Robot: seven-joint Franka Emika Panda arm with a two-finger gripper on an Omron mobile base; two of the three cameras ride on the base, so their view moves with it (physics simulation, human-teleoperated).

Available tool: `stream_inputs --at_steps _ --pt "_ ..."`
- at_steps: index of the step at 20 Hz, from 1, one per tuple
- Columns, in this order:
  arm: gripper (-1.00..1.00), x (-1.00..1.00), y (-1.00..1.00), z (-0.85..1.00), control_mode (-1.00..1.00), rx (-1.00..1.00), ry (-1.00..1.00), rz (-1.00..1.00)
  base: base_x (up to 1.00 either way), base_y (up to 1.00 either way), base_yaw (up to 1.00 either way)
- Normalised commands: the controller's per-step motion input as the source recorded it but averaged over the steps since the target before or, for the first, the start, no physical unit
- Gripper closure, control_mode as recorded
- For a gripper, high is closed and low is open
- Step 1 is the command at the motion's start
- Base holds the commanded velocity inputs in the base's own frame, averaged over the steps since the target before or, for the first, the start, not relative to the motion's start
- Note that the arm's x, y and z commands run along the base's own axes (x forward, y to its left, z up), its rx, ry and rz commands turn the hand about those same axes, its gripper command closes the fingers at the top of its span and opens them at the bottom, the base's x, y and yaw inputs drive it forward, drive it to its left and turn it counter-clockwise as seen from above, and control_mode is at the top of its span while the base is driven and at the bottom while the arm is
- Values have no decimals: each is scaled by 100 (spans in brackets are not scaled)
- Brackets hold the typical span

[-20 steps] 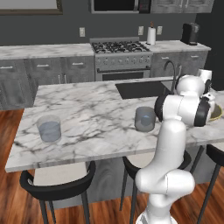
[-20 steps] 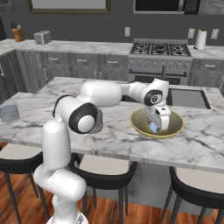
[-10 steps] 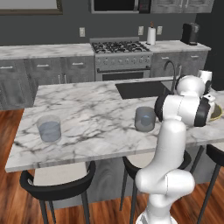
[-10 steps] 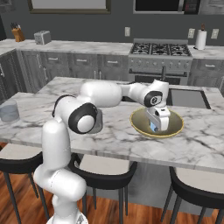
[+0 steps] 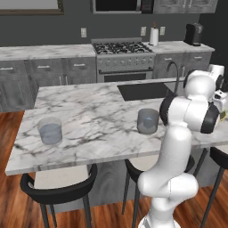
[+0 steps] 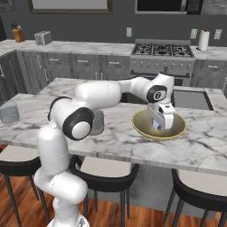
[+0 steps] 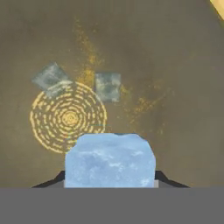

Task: There are four ice cubes in the ice bowl. Place two ice cubes in each glass of water.

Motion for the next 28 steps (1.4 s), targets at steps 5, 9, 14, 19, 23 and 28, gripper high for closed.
stream_inputs --at_steps 5,9,14,19,23,28 --pt "100 -90 78 65 -100 0 0 2 0 0 0" --pt "100 -51 100 29 -100 0 0 5 0 0 0" --pt "100 -2 100 43 -100 0 0 3 0 0 0" --pt "100 0 100 26 -100 0 0 0 0 0 0" --pt "100 0 100 0 -100 0 0 0 0 0 0" --pt "100 12 98 2 -100 0 0 0 0 0 0"
